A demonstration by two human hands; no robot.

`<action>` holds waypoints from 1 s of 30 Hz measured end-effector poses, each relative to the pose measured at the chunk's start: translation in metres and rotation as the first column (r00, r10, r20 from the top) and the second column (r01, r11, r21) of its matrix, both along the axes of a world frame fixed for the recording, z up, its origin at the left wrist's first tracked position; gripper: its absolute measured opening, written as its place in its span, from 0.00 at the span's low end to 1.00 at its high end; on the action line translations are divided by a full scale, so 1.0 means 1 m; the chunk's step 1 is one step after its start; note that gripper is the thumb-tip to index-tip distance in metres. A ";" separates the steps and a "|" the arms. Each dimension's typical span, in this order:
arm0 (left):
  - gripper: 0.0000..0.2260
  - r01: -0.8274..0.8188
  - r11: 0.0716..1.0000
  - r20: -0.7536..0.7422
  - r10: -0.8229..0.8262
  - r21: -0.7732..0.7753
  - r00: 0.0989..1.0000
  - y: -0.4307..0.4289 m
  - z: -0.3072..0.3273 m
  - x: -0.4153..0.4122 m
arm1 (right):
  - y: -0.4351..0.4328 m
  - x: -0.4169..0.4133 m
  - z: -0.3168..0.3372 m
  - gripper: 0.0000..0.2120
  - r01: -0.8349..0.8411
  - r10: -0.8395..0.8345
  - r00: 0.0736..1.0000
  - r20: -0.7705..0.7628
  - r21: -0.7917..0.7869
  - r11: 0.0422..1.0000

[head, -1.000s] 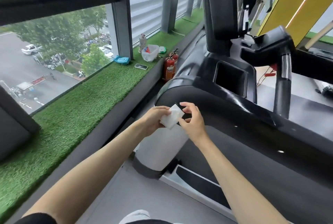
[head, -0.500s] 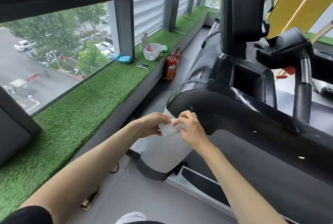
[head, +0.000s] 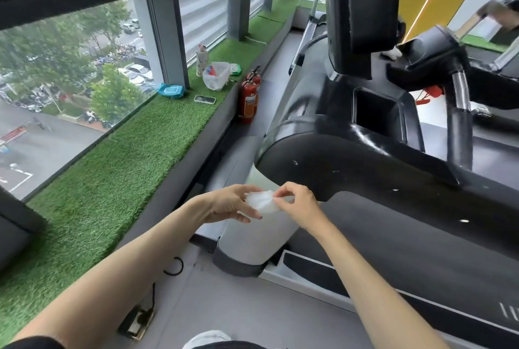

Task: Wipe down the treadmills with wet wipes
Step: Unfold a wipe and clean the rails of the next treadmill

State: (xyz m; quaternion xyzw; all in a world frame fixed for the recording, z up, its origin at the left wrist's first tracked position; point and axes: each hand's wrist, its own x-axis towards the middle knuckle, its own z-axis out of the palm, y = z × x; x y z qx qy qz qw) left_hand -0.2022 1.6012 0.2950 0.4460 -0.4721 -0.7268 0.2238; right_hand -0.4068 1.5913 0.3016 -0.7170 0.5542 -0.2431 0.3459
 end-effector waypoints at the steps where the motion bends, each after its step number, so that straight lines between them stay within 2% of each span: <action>1: 0.26 -0.021 1.000 -0.006 0.021 -0.008 1.000 0.000 -0.002 0.000 | 0.001 0.001 -0.002 0.04 0.018 -0.018 1.000 0.010 0.021 1.000; 4: 0.24 -0.064 0.998 -0.009 0.064 -0.018 0.998 0.000 -0.006 0.000 | 0.003 0.004 -0.005 0.06 0.042 -0.042 0.999 -0.003 0.074 0.996; 7: 0.24 -0.023 0.999 0.019 0.024 -0.037 1.000 0.002 -0.009 0.003 | 0.006 0.009 -0.009 0.08 0.098 -0.099 0.995 0.011 0.113 0.989; 9: 0.25 -0.012 0.999 0.036 0.014 -0.043 0.999 0.004 -0.011 0.005 | 0.008 0.012 -0.008 0.03 0.124 -0.135 0.989 0.062 0.161 0.979; 10: 0.25 -0.017 0.999 0.037 0.019 -0.045 0.999 0.004 -0.011 0.006 | 0.009 0.012 -0.007 0.04 0.123 -0.148 0.983 0.109 0.209 0.970; 12: 0.25 -0.029 0.999 0.022 0.030 -0.040 0.999 0.004 -0.011 0.009 | 0.011 0.013 -0.006 0.16 0.087 -0.166 0.961 0.221 0.328 0.941; 14: 0.26 -0.056 0.998 -0.002 0.056 -0.026 0.998 0.005 -0.012 0.010 | 0.011 0.016 -0.007 0.25 0.083 -0.190 0.946 0.263 0.371 0.925; 16: 0.30 -0.144 0.987 0.022 0.146 -0.067 0.989 0.007 -0.015 0.006 | 0.008 0.019 -0.011 0.27 0.143 -0.271 0.916 0.296 0.392 0.909; 17: 0.31 -0.209 0.963 0.075 0.224 -0.169 0.972 0.008 -0.017 0.002 | 0.006 0.021 -0.011 0.27 0.181 -0.326 0.889 0.321 0.408 0.895; 18: 0.31 -0.245 0.906 0.165 0.316 -0.346 0.934 0.009 -0.021 -0.002 | 0.004 0.022 -0.010 0.26 0.215 -0.374 0.862 0.342 0.422 0.881; 19: 0.32 -0.196 0.811 0.267 0.394 -0.551 0.880 0.009 -0.026 -0.006 | 0.002 0.023 -0.009 0.25 0.245 -0.415 0.838 0.356 0.434 0.867; 20: 0.32 -0.086 0.694 0.335 0.448 -0.715 0.829 0.010 -0.031 -0.010 | 0.000 0.024 -0.008 0.25 0.267 -0.448 0.813 0.371 0.447 0.854; 21: 0.31 0.022 0.587 0.370 0.480 -0.809 0.795 0.012 -0.035 -0.015 | -0.001 0.025 -0.007 0.25 0.277 -0.475 0.789 0.391 0.464 0.842; 23: 0.27 0.122 0.448 0.375 0.536 -0.886 0.757 0.013 -0.044 -0.029 | -0.003 0.026 -0.006 0.23 0.258 -0.505 0.751 0.425 0.516 0.817; 27: 0.17 0.127 0.231 0.255 0.690 -0.965 0.678 0.015 -0.053 -0.052 | -0.004 0.025 0.002 0.17 0.254 -0.513 0.737 0.441 0.522 0.814; 28: 0.15 0.137 0.191 0.234 0.721 -0.972 0.652 0.013 -0.056 -0.054 | -0.004 0.023 0.004 0.15 0.291 -0.506 0.753 0.420 0.477 0.829; 29: 0.13 0.102 0.198 0.218 0.750 -0.975 0.624 0.010 -0.059 -0.053 | -0.004 0.019 0.006 0.14 0.345 -0.481 0.793 0.373 0.377 0.860; 30: 0.10 0.020 0.244 0.210 0.785 -0.970 0.582 0.006 -0.060 -0.051 | -0.004 0.015 0.006 0.12 0.391 -0.441 0.847 0.296 0.215 0.895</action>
